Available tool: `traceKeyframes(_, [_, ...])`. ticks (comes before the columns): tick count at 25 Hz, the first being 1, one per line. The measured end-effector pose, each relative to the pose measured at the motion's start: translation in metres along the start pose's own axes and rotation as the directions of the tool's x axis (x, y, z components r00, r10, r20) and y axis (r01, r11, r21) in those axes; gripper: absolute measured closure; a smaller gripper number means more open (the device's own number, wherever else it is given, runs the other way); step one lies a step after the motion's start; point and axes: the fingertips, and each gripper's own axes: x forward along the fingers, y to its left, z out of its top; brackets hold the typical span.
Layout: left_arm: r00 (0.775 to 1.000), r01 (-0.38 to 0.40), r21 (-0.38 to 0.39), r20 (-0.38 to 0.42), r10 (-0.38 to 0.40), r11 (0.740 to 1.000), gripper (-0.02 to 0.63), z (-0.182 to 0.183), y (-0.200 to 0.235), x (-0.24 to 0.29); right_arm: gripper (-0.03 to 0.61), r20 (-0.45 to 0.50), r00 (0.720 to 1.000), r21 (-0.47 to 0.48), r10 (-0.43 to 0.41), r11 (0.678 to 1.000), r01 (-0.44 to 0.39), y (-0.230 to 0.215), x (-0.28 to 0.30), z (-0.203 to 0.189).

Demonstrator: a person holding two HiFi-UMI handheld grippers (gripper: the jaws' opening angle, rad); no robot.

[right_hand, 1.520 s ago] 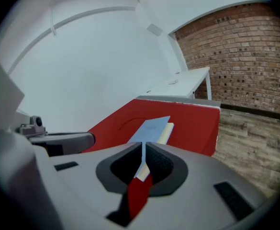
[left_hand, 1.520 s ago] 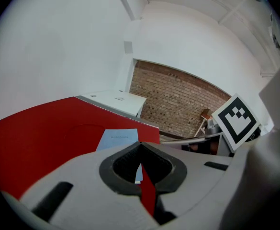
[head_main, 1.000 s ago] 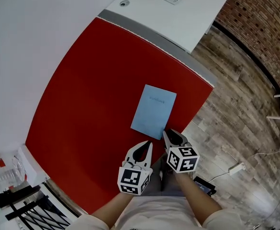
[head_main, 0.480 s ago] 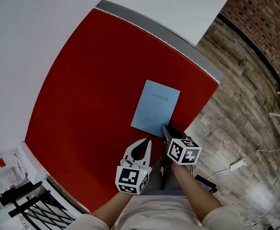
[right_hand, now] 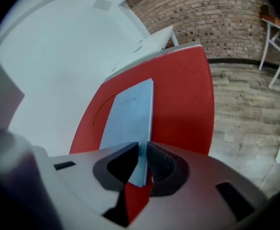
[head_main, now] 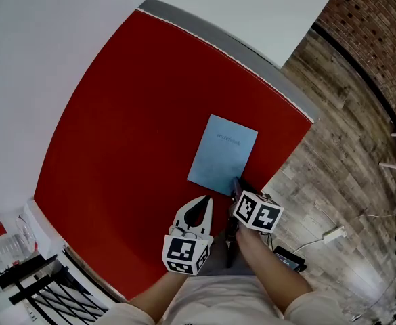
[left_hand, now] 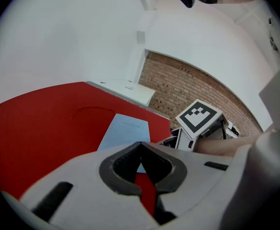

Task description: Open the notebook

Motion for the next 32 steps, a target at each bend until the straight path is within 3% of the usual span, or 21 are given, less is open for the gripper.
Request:
traceKeyframes(3, [1.000,-0.007,-0.008,0.003,0.008,1.000,0.607,0.000,0.005,-0.002,0.534,-0.010,1.000,0.043,0.005,0.999,-0.005,0.000,0.000,0.000])
traceKeyframes(11, [1.000,-0.030,-0.025,0.004,0.030,0.999,0.607,-0.004,0.017,-0.009,0.557,0.000,1.000,-0.058,-0.002,0.998,0.002,0.005,-0.003,0.002])
traceKeyframes(32, [0.999,-0.045,-0.035,0.005,0.045,0.998,0.607,-0.006,0.023,-0.012,0.566,0.025,0.999,-0.105,0.023,0.994,-0.021,0.005,-0.006,0.016])
